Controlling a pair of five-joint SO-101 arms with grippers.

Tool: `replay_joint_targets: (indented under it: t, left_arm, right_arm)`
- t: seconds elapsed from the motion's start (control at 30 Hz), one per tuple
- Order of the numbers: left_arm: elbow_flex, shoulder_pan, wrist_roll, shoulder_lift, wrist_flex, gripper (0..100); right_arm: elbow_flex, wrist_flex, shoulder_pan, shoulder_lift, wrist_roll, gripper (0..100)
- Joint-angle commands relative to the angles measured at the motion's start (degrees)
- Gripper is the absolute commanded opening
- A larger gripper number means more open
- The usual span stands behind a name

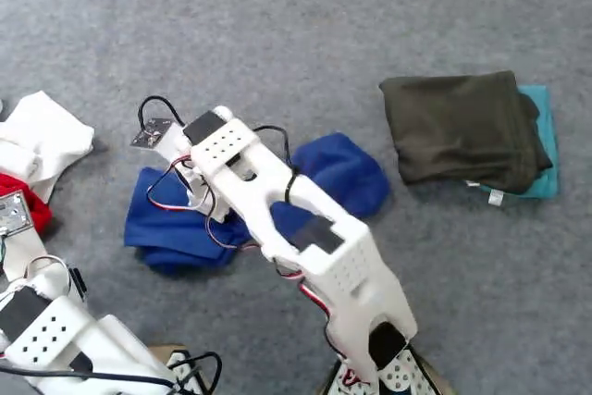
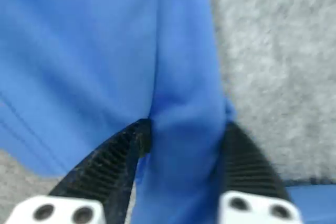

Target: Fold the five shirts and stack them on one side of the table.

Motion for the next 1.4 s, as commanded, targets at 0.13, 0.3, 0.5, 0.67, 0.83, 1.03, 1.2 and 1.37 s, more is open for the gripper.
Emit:
replay_joint_targets:
  t: [0.13, 0.3, 0.5, 0.67, 0.83, 1.03, 1.2, 1.37]
  left_arm:
    - [-1.0, 0.0, 0.1, -0.6, -0.8, 14]
    - [-1.5, 0.1, 0.4, -0.6, -0.9, 14]
    - [-1.8, -0.5, 0.3, -0.6, -2.5, 14]
    - [-5.4, -0.5, 0.4, -0.2, -0.3, 14]
    - [-8.9, -0.5, 0.4, -0.2, 1.8, 14]
    - [-8.9, -0.5, 0.4, -0.2, 1.6, 14]
    - [-9.1, -0.4, 0.2, -0.3, 1.1, 14]
    - [-8.9, 0.0, 0.2, -0.2, -1.1, 14]
  right_arm:
    - [-13.8, 9.3, -0.4, -0.4, -4.7, 1.7]
    - [-32.9, 15.9, 1.7, -1.3, -4.8, 1.4]
    - [-51.6, 15.0, -1.2, -4.5, -9.9, 1.4]
    - [-63.4, 8.2, -5.2, -4.4, -24.9, 1.5]
    - [-67.5, 3.6, -6.6, -4.3, -40.1, 1.5]
    - [-59.0, 7.3, -1.1, -1.5, -52.5, 1.5]
    - [-51.2, 15.8, 8.5, 5.6, -49.9, 1.4]
    - [-39.7, 15.9, 17.5, 7.0, -42.9, 1.3]
